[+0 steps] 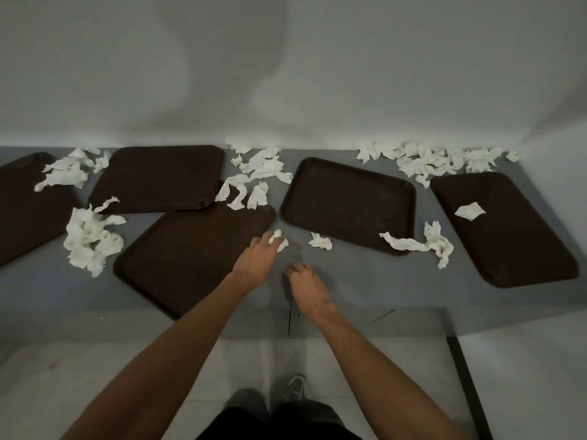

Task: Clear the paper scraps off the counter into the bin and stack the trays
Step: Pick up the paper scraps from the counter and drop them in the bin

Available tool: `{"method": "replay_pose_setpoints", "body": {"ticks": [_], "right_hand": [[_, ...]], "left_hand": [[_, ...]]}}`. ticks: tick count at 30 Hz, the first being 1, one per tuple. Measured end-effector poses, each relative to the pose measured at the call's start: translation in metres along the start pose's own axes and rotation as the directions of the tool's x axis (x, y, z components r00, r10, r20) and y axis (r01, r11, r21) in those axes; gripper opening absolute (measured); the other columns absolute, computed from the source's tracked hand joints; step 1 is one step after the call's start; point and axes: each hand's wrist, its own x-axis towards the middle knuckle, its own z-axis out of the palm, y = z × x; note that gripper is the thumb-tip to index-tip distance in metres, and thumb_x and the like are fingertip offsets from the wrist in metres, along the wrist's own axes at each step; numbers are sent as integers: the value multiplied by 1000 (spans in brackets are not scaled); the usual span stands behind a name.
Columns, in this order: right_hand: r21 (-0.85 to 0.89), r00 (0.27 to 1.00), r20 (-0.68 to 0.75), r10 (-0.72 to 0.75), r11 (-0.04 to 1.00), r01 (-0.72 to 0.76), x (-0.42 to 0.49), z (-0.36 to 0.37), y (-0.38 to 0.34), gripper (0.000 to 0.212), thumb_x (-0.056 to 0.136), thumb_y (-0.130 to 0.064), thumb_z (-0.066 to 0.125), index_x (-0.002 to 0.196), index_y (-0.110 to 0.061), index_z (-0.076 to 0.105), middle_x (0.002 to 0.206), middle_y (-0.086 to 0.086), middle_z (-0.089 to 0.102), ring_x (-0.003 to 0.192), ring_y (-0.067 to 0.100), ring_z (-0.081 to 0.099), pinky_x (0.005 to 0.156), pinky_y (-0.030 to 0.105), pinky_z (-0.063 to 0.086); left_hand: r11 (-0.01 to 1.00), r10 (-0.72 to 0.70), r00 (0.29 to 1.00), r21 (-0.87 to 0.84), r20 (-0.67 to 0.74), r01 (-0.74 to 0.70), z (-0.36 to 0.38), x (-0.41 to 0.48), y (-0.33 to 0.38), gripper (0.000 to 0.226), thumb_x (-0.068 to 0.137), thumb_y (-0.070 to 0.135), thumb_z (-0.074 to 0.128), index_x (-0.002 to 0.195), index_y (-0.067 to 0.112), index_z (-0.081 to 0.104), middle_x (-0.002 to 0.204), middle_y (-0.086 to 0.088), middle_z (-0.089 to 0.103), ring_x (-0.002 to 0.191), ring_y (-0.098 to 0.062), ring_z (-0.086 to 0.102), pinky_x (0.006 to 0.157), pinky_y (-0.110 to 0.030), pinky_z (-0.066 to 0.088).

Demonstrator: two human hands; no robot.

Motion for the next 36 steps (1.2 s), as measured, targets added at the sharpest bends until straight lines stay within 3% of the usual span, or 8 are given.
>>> {"method": "replay_pose_setpoints", "body": {"ticks": [6, 11, 15, 19, 22, 26, 33, 36], "right_hand": [[30, 995, -16, 94, 995, -93, -13, 15, 36, 30, 107, -11, 48, 132, -8, 64, 136, 12, 57, 124, 33, 56, 101, 41, 49], [43, 964, -119, 240, 971, -236, -36, 14, 52, 33, 97, -9, 61, 127, -19, 70, 130, 4, 62, 127, 28, 54, 87, 42, 58], [74, 942, -133, 308, 951, -300, -58, 16, 43, 36, 96, 0, 56, 129, -13, 65, 130, 11, 57, 115, 33, 61, 92, 43, 54], [109, 911, -102, 399, 915, -389, -74, 27, 32, 39, 91, 2, 53, 125, -13, 66, 128, 9, 57, 108, 32, 64, 94, 43, 55], [379, 796, -114, 595, 767, -518, -89, 32, 24, 20, 96, -6, 58, 101, -19, 73, 103, 2, 68, 98, 27, 68, 86, 31, 51], [715, 620, -141, 772, 513, -476, -124, 33, 11, 7, 94, -17, 77, 94, -22, 81, 90, -3, 80, 85, 14, 75, 77, 19, 49], [889, 420, -185, 889, 333, -314, -231, 31, 3, 4, 94, -25, 79, 94, -28, 82, 78, -19, 75, 74, 2, 70, 75, 27, 55], [916, 368, -182, 912, 293, -273, -282, 28, 9, 6, 96, -24, 76, 95, -28, 80, 84, -17, 77, 79, 4, 71, 76, 25, 55]], "left_hand": [[968, 143, 973, 177, 184, -176, 10, 51, -23, 87, 86, -13, 59, 159, 20, 25, 163, -10, 20, 134, -39, 35, 105, -48, 49], [970, 140, 972, 173, 188, -173, 22, 60, -28, 67, 88, -12, 61, 149, 10, 44, 147, -14, 38, 130, -33, 48, 108, -41, 47], [976, 106, 982, 170, 158, -133, 23, 33, -15, 34, 96, -4, 54, 129, 3, 61, 130, -14, 51, 116, -35, 62, 97, -43, 54], [968, 133, 989, 208, 66, -144, 36, 0, -9, 31, 95, 4, 57, 123, 10, 69, 133, -9, 61, 123, -34, 56, 99, -44, 51], [983, 142, 986, 104, 92, -151, 50, -18, -8, 32, 90, 10, 68, 121, 19, 69, 126, -3, 62, 119, -30, 59, 96, -43, 53], [950, 85, 992, -307, 89, -54, 66, -41, 1, 21, 87, 14, 74, 105, 23, 75, 107, -6, 69, 93, -28, 72, 83, -38, 58], [784, 171, 985, -608, 14, -128, 49, -100, 65, 15, 90, 10, 72, 83, 23, 72, 65, 27, 68, 69, 7, 67, 76, -18, 54], [733, 199, 979, -669, 40, -122, 40, -123, 111, 23, 91, 9, 71, 75, 25, 70, 66, 23, 71, 66, 6, 68, 78, -20, 57]]}}
